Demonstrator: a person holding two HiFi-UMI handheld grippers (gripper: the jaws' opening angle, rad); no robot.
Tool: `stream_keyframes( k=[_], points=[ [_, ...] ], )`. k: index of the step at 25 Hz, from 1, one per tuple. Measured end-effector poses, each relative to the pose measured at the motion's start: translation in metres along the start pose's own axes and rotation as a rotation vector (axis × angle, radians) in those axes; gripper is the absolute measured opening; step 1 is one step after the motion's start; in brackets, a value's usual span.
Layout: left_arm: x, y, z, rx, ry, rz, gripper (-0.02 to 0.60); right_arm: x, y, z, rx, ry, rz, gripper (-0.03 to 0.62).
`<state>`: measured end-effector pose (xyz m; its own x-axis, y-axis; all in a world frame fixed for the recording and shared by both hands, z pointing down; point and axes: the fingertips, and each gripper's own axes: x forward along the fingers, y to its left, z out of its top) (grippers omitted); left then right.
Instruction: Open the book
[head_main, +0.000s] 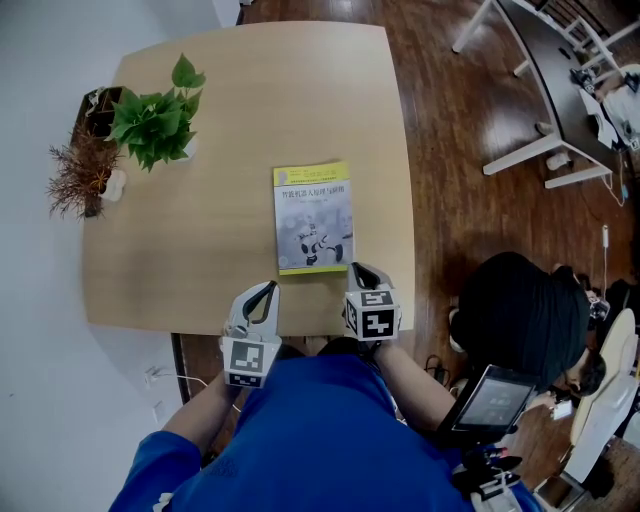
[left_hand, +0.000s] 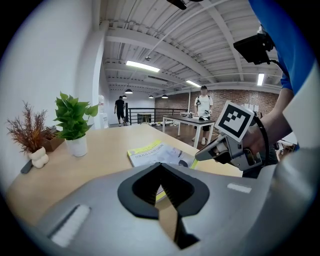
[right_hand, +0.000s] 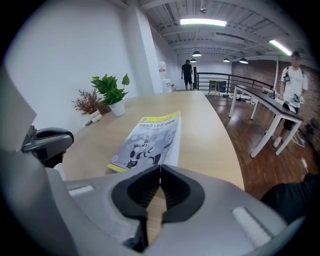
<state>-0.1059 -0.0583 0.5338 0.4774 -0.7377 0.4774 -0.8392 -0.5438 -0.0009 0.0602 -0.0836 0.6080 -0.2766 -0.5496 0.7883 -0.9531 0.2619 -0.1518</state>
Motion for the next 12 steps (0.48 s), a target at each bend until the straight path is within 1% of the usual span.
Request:
stream_keyframes(
  k=[3,7,12],
  points=[
    [-0.001,0.002,0.0,-0.001,-0.004,0.003,0.006,-0.009,0.012,0.01,-0.052,-0.031,0.016,0.005],
    [-0.005,0.005,-0.002,-0.007,-0.009,0.011,0.006,-0.017,0.029,0.021,-0.093,-0.061,0.057,0.003],
    [-0.014,0.013,-0.004,-0.02,-0.009,0.034,0.006,-0.022,0.053,0.035,-0.166,-0.081,0.098,0.003]
  ],
)
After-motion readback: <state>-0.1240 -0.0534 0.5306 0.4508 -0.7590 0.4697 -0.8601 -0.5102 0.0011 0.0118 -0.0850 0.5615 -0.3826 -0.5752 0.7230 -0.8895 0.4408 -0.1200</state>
